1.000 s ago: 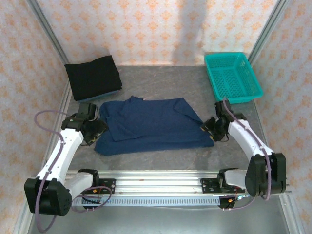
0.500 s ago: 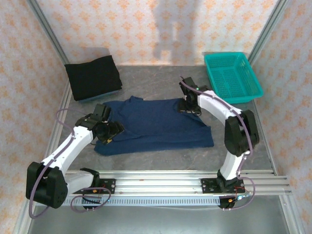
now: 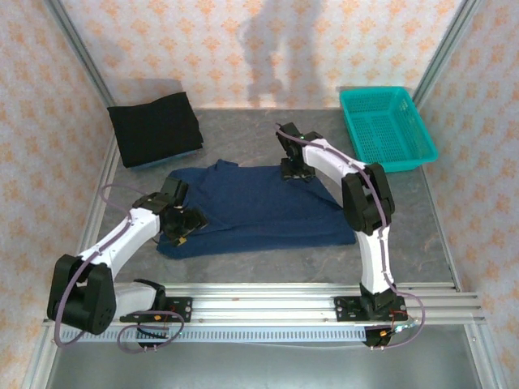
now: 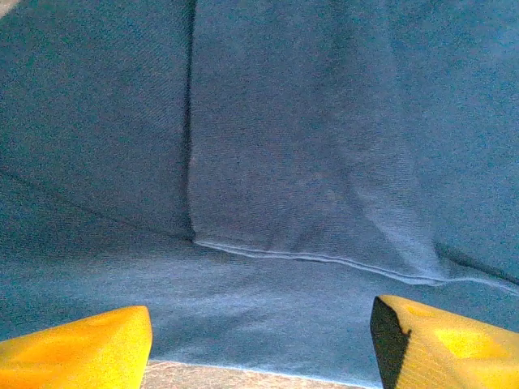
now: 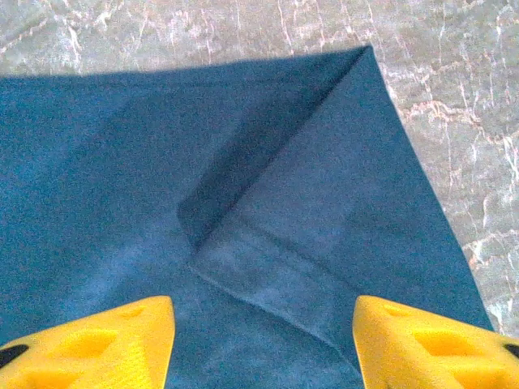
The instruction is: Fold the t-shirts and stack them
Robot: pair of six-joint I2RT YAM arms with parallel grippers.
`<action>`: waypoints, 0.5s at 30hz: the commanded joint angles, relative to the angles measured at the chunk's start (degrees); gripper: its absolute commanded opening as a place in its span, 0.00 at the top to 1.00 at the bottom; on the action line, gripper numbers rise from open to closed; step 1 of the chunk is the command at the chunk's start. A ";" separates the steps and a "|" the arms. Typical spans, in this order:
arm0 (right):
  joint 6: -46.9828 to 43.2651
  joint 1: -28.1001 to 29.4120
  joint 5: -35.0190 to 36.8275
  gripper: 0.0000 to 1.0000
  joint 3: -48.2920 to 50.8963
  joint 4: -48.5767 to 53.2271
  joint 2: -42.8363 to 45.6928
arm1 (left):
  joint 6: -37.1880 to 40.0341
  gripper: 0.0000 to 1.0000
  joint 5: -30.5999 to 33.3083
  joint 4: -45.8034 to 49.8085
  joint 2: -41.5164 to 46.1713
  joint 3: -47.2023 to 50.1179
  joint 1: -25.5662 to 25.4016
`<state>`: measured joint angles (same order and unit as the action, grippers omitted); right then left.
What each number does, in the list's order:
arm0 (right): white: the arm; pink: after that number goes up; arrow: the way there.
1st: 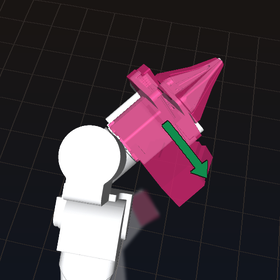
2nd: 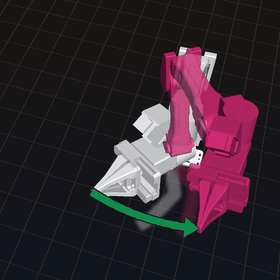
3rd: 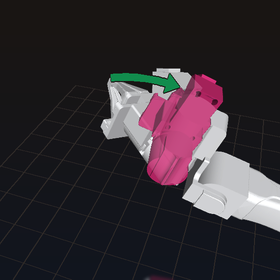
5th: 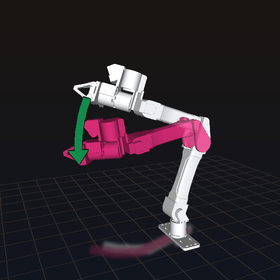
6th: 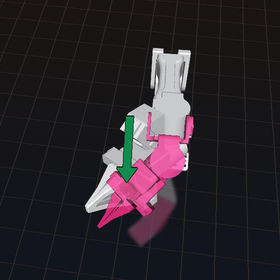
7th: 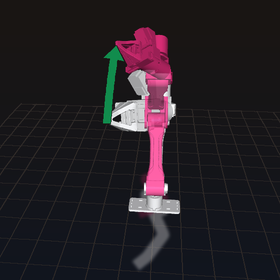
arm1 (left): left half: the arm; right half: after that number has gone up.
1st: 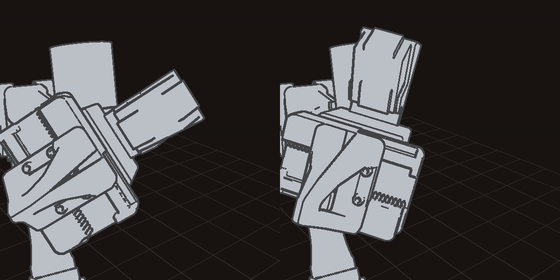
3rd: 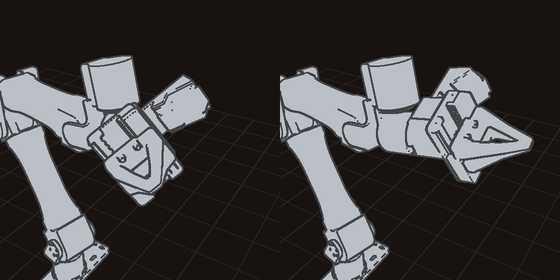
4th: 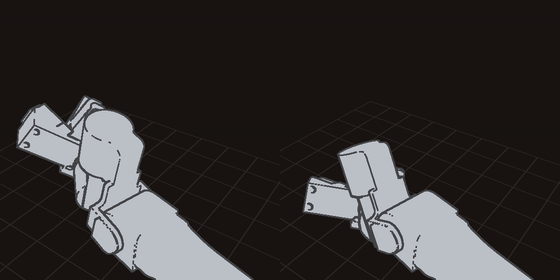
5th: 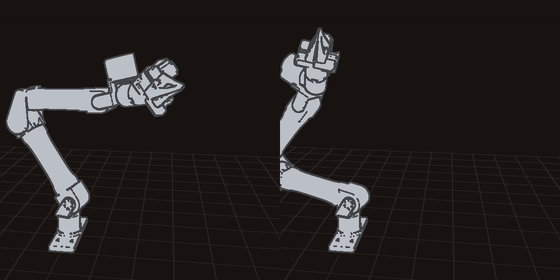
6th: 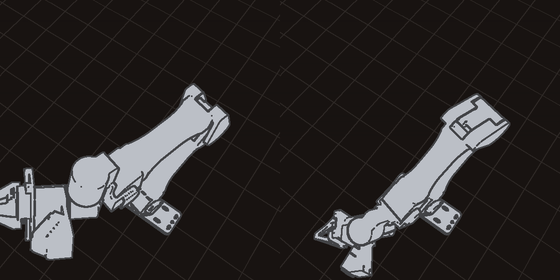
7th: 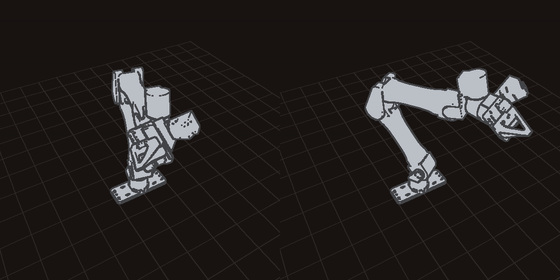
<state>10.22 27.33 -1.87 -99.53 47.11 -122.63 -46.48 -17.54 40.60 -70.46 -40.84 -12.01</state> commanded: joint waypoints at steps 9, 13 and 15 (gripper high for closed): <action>3.71 0.45 2.84 0.47 -6.94 5.19 -6.21 | 0.88 0.29 3.53 -0.43 -2.59 0.83 0.02; 4.27 0.68 2.93 0.50 -5.78 4.86 -6.40 | 0.70 0.29 4.09 -0.25 -2.65 1.34 0.04; 4.53 0.67 3.14 0.50 -5.42 4.74 -6.50 | 0.60 0.29 4.12 -0.27 -2.65 1.60 0.07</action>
<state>13.54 27.51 -0.95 -104.92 50.15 -128.42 -46.46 -15.79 40.38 -72.82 -40.25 -12.01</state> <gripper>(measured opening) 0.498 0.707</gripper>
